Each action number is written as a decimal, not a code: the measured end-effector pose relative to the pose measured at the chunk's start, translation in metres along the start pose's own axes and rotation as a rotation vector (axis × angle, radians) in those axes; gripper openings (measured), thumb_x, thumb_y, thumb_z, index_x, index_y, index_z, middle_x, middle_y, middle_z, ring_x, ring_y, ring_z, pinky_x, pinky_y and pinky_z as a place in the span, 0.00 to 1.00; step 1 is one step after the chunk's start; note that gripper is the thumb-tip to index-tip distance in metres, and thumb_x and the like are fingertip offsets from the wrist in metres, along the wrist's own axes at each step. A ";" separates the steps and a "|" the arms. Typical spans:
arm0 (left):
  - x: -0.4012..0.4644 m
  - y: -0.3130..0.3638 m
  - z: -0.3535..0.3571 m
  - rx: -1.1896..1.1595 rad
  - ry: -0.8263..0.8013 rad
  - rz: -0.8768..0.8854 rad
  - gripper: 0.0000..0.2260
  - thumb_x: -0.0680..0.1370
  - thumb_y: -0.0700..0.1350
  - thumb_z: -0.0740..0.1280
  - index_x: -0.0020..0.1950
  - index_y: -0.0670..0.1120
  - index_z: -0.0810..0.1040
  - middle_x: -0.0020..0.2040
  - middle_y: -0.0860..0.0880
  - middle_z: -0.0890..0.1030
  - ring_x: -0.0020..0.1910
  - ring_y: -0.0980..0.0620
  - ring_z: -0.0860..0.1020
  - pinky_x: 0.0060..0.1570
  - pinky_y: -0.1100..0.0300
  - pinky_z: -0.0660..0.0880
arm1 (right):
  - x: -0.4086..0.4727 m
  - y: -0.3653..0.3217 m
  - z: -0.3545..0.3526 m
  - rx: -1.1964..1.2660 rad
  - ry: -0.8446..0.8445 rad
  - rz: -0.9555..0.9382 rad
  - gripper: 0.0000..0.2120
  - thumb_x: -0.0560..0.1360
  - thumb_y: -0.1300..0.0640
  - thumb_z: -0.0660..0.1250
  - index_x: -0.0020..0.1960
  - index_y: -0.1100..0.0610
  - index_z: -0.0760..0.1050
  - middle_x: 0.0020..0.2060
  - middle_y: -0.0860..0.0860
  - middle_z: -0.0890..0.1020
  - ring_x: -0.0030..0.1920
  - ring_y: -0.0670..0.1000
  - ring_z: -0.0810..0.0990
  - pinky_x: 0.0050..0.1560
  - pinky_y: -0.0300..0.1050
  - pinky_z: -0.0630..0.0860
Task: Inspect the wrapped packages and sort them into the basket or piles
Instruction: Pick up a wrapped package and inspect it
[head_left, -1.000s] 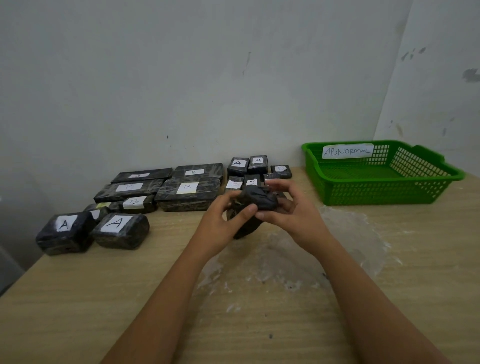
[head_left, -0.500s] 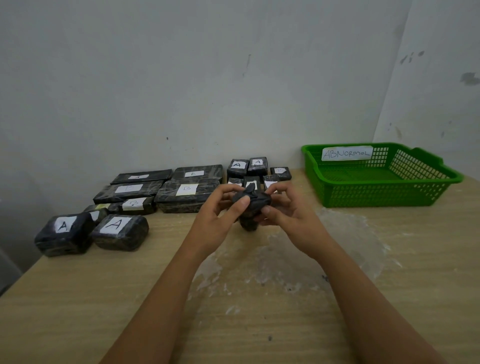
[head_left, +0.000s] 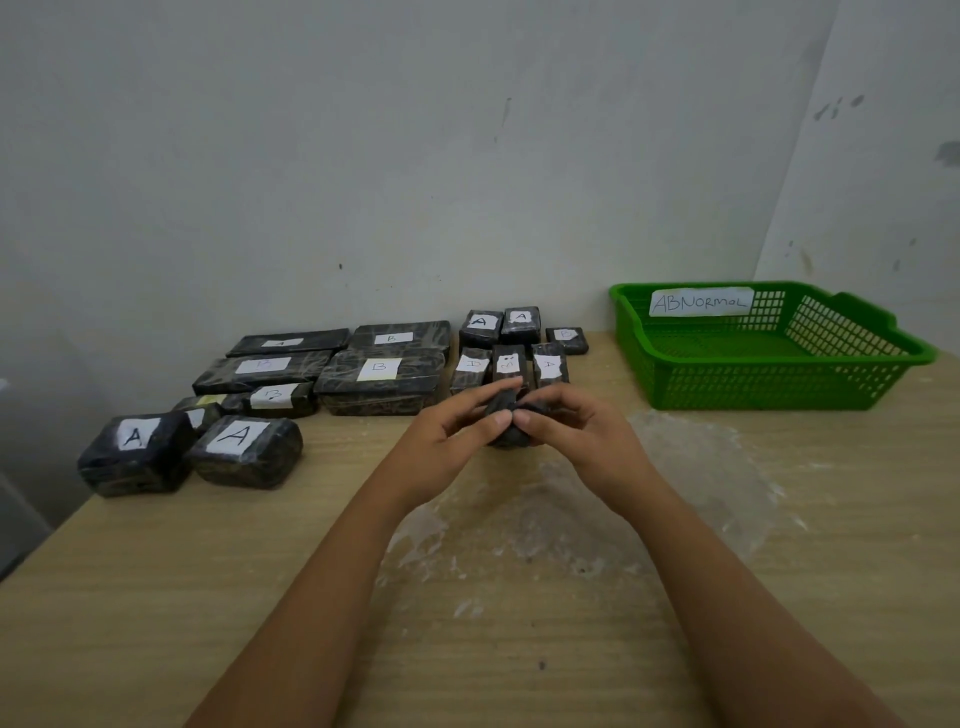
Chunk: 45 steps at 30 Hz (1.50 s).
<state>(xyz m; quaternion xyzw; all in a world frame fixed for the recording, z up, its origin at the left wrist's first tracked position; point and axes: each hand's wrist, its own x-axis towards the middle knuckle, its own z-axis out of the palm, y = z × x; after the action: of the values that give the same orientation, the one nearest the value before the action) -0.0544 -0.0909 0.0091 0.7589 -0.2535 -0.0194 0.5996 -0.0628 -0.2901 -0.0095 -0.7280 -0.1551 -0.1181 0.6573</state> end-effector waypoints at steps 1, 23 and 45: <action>0.000 -0.001 0.001 -0.035 0.018 -0.006 0.15 0.83 0.46 0.68 0.68 0.59 0.80 0.64 0.54 0.83 0.65 0.54 0.80 0.67 0.50 0.76 | 0.000 -0.001 0.000 0.010 0.001 0.006 0.11 0.73 0.53 0.76 0.53 0.57 0.84 0.47 0.55 0.86 0.51 0.57 0.85 0.55 0.54 0.83; 0.004 -0.009 0.016 -0.125 0.207 -0.009 0.07 0.81 0.45 0.70 0.55 0.48 0.86 0.51 0.53 0.87 0.55 0.53 0.84 0.51 0.56 0.83 | -0.001 0.003 -0.002 0.097 -0.071 0.045 0.05 0.78 0.56 0.69 0.49 0.57 0.81 0.40 0.49 0.84 0.43 0.47 0.81 0.48 0.41 0.79; 0.004 -0.022 0.002 -0.292 0.056 -0.037 0.20 0.73 0.41 0.74 0.64 0.44 0.82 0.60 0.48 0.86 0.63 0.48 0.82 0.61 0.55 0.80 | 0.000 0.011 -0.003 0.051 -0.069 0.086 0.12 0.73 0.61 0.78 0.54 0.57 0.80 0.49 0.58 0.85 0.52 0.59 0.85 0.57 0.57 0.82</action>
<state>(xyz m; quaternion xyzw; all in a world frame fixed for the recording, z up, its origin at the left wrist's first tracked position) -0.0433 -0.0910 -0.0104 0.6684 -0.2174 -0.0459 0.7098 -0.0587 -0.2944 -0.0196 -0.7205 -0.1491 -0.0607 0.6745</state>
